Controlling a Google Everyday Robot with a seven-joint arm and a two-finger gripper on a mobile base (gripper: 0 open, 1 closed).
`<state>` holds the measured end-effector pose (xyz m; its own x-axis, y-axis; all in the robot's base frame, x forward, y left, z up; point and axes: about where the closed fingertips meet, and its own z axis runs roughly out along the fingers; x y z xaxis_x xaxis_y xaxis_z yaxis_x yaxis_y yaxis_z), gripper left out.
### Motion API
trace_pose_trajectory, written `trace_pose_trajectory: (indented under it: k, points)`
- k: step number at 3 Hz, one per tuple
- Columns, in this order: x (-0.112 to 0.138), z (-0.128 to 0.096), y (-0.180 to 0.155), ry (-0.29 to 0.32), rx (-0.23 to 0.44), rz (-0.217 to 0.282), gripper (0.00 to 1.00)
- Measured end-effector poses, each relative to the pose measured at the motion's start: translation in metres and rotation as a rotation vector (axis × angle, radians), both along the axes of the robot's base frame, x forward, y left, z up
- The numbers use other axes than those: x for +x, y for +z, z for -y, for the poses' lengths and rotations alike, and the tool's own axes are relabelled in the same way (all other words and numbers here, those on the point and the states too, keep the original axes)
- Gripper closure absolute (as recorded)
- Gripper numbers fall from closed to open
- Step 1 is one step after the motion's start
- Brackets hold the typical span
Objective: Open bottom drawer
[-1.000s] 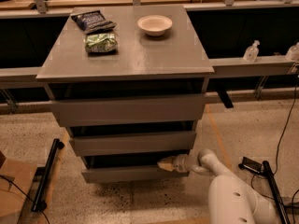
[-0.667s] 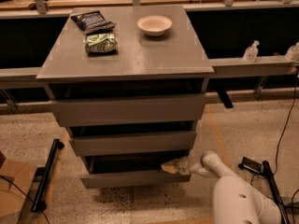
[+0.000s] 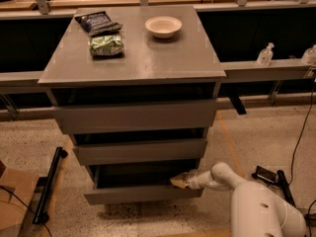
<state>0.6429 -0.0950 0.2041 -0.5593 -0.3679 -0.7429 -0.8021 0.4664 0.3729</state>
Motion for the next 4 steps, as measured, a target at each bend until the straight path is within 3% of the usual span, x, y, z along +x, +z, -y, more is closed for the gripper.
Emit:
trace_pose_trajectory:
  k: [1, 2, 3, 4]
  points:
    - [-0.021, -0.016, -0.010, 0.027, 0.021, -0.039, 0.27]
    - [-0.016, -0.011, -0.010, 0.058, 0.006, -0.079, 0.29]
    - [-0.032, 0.005, -0.020, 0.064, -0.050, -0.169, 0.53]
    - [-0.072, 0.009, -0.052, 0.053, -0.069, -0.274, 0.76]
